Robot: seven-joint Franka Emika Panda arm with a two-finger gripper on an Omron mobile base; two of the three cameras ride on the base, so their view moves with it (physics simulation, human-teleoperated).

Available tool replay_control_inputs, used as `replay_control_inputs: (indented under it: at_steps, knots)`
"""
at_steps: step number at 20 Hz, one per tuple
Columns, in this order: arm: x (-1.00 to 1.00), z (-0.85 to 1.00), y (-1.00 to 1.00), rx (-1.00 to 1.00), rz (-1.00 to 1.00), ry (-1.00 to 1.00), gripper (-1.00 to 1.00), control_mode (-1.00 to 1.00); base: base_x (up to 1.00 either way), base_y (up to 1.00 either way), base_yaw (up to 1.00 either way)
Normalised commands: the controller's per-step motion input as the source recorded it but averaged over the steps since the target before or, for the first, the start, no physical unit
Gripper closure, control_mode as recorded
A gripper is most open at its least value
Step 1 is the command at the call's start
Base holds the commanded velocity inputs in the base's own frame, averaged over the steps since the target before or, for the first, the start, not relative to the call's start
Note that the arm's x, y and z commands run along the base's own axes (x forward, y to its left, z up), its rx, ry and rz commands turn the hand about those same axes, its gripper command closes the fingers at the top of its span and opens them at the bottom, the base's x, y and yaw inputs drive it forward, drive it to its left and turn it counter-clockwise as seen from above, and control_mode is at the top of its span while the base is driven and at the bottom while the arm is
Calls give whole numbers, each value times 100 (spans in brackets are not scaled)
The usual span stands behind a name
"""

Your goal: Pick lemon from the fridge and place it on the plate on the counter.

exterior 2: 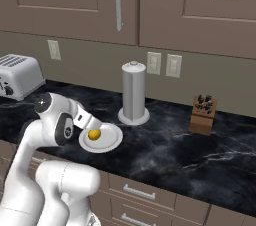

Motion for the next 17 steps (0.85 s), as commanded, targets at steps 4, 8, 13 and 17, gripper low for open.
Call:
replay_control_inputs:
  at_steps: [4, 8, 13, 17]
  knots:
    - [-100, 31, -72, 10, 1, -15, -100, -100, 0, 0, 0]
    - [-100, 45, -60, 9, 2, -18, -100, -100, 0, 0, 0]
    - [-100, 3, -49, 5, 0, -13, -100, -100, 0, 0, 0]
    - [-99, -3, -34, 3, 0, -9, -100, -100, 0, 0, 0]
